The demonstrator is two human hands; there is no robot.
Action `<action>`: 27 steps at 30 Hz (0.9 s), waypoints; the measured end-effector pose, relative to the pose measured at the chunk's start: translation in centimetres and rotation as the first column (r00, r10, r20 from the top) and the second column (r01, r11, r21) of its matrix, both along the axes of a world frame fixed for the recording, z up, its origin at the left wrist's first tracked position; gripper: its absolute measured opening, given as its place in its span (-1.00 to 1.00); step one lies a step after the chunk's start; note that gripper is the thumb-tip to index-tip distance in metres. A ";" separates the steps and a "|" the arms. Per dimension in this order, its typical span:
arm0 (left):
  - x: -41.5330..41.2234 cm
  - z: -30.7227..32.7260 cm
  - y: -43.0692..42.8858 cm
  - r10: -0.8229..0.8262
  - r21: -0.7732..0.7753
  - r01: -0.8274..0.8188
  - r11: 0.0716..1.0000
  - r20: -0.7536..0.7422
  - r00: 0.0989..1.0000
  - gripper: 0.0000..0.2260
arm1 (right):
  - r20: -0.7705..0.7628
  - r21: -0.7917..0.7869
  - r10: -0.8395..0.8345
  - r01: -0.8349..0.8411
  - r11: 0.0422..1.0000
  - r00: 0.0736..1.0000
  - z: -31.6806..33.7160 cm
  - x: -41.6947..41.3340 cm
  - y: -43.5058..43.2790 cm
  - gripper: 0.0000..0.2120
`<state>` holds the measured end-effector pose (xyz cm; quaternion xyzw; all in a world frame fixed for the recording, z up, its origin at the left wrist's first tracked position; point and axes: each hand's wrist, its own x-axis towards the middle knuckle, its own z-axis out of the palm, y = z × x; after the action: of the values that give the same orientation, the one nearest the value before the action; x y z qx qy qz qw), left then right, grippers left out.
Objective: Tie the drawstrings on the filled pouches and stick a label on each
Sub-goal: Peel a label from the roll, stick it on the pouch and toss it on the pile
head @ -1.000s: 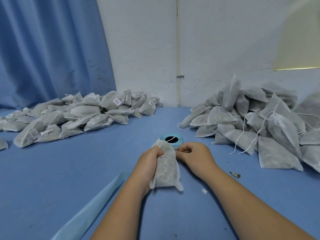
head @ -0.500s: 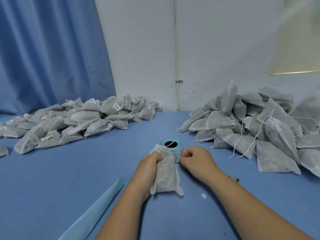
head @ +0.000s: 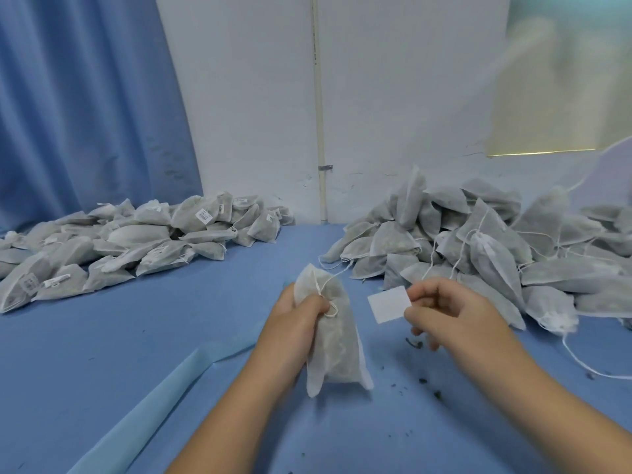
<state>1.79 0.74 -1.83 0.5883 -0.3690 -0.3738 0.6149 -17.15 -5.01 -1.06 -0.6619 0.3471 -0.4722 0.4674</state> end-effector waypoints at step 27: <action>-6.9 -1.3 1.5 -0.175 0.214 0.162 0.963 0.043 0.984 -0.58 | -0.415 -0.560 -0.284 0.003 0.828 0.865 -2.0 -0.5 4.2 -0.64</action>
<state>-5.08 2.23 -3.11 0.6273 -0.3950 -0.4433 0.5039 -17.62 -0.79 -3.08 -0.8335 0.3546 -0.4059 0.1218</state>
